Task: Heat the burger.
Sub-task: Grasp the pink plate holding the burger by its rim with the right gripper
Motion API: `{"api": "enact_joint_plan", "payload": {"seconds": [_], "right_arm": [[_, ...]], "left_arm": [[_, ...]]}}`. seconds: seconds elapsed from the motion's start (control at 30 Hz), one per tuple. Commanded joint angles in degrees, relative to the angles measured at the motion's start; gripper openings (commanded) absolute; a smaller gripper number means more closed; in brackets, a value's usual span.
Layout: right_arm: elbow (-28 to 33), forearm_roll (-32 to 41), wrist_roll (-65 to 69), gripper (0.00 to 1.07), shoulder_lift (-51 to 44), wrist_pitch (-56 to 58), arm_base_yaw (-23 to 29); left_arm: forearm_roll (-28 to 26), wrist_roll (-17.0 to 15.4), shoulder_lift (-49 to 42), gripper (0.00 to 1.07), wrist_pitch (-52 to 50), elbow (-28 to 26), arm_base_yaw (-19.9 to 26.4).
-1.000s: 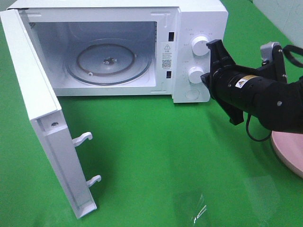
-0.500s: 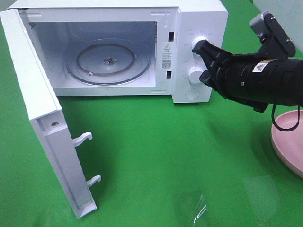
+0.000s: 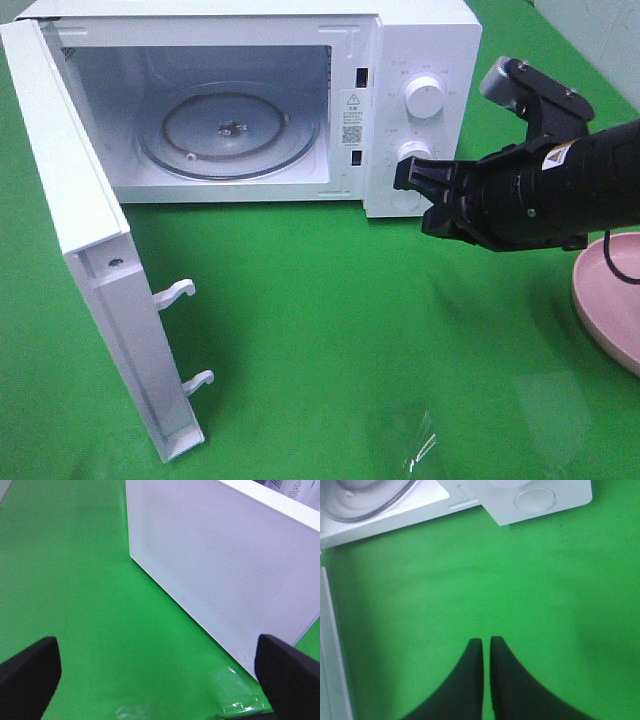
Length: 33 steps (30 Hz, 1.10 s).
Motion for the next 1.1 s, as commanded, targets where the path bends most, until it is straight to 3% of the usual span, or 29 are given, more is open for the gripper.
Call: {"api": "enact_joint_plan", "payload": {"seconds": [0.03,0.2,0.27,0.37,0.4,0.43,0.47,0.5,0.53,0.57,0.6,0.63,0.67,0.7,0.8,1.03,1.1], "right_arm": [[-4.3,-8.6,-1.3,0.06,-0.6,10.4,-2.9],[-6.9,-14.0,-1.4,0.08,-0.6,16.8,-3.4],[-9.9,-20.7,-1.4,0.13,-0.6,22.4,-3.4],[-10.9,-23.1,-1.8,0.19,-0.6,24.2,-3.4],[-11.2,-25.2,-3.1,0.31,-0.6,25.4,-3.4],[-11.2,-25.2,-3.1,0.31,-0.6,25.4,-3.4],[-11.2,-26.7,-4.7,0.47,-0.6,26.6,-3.4],[-11.2,-26.7,-4.7,0.47,-0.6,26.6,-3.4],[-11.2,-28.6,-5.4,0.63,-0.6,28.0,-3.4],[-11.2,-29.7,-5.5,0.71,-0.6,28.5,-3.4],[-11.2,-29.7,-5.5,0.71,-0.6,28.5,-3.4],[-11.2,-32.1,-5.5,0.84,-0.6,29.6,-3.4],[-11.2,-32.1,-5.5,0.84,-0.6,29.6,-3.4],[-11.2,-34.7,-5.4,0.94,-0.6,30.3,-3.4],[-11.2,-36.2,-5.4,0.97,-0.6,30.7,-3.4],[-11.2,-37.5,-5.0,0.93,-0.6,32.1,-3.7],[-11.0,-37.4,-4.1,0.91,-0.6,33.3,-7.0]], "left_arm": [[0.0,0.2,-1.3,0.98,-0.1,0.0,-0.3],[0.0,0.2,-1.3,0.98,-0.1,0.0,-0.3],[0.0,0.2,-1.3,0.98,-0.1,0.0,-0.3],[0.0,0.2,-1.3,0.98,-0.1,0.0,-0.3],[0.0,0.2,-1.3,0.98,-0.1,0.0,-0.3],[0.0,0.2,-1.3,0.98,-0.1,0.0,-0.3],[0.0,0.2,-1.3,0.98,-0.1,0.0,-0.3],[0.0,0.2,-1.3,0.98,-0.1,0.0,-0.3],[0.0,0.2,-1.3,0.98,-0.1,0.0,-0.3],[0.0,0.2,-1.3,0.98,-0.1,0.0,-0.3],[0.0,0.2,-1.3,0.98,-0.1,0.0,-0.3],[0.0,0.2,-1.3,0.98,-0.1,0.0,-0.3],[0.0,0.2,-1.3,0.98,-0.1,0.0,-0.3],[0.0,0.2,-1.3,0.98,-0.1,0.0,-0.3],[0.0,0.2,-1.3,0.98,-0.1,0.0,-0.3],[0.0,0.2,-1.3,0.98,-0.1,0.0,-0.3],[0.0,0.2,-1.3,0.98,-0.1,0.0,-0.3]]}}
